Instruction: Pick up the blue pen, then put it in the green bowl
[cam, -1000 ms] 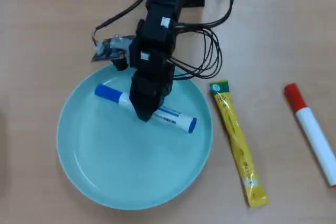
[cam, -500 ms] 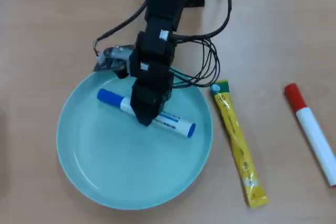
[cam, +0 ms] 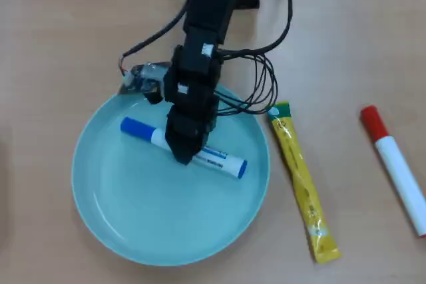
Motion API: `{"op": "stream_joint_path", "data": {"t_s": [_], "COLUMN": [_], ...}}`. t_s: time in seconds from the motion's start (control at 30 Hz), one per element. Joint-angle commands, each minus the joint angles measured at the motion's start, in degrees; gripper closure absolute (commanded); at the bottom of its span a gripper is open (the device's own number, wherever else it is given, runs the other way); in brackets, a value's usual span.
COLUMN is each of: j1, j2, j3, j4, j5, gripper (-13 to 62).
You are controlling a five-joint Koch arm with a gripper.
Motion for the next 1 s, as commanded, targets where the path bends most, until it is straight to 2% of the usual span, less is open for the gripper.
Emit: {"op": "stream_joint_path", "data": {"t_s": [0.0, 0.17, 0.23, 0.77, 0.83, 0.97], "j1": [0.3, 0.4, 0.4, 0.4, 0.4, -0.1], "j2": [0.8, 0.8, 0.8, 0.8, 0.9, 1.1], "j3": [-1.7, -1.0, -1.0, 0.5, 0.6, 0.4], "j4": [-3.5, -3.7, -3.9, -3.6, -3.3, -2.1], "j5": [-0.5, -0.6, -0.7, 0.4, 1.1, 1.8], "gripper": [47.0, 45.5, 42.6, -3.5, -6.7, -7.2]}}
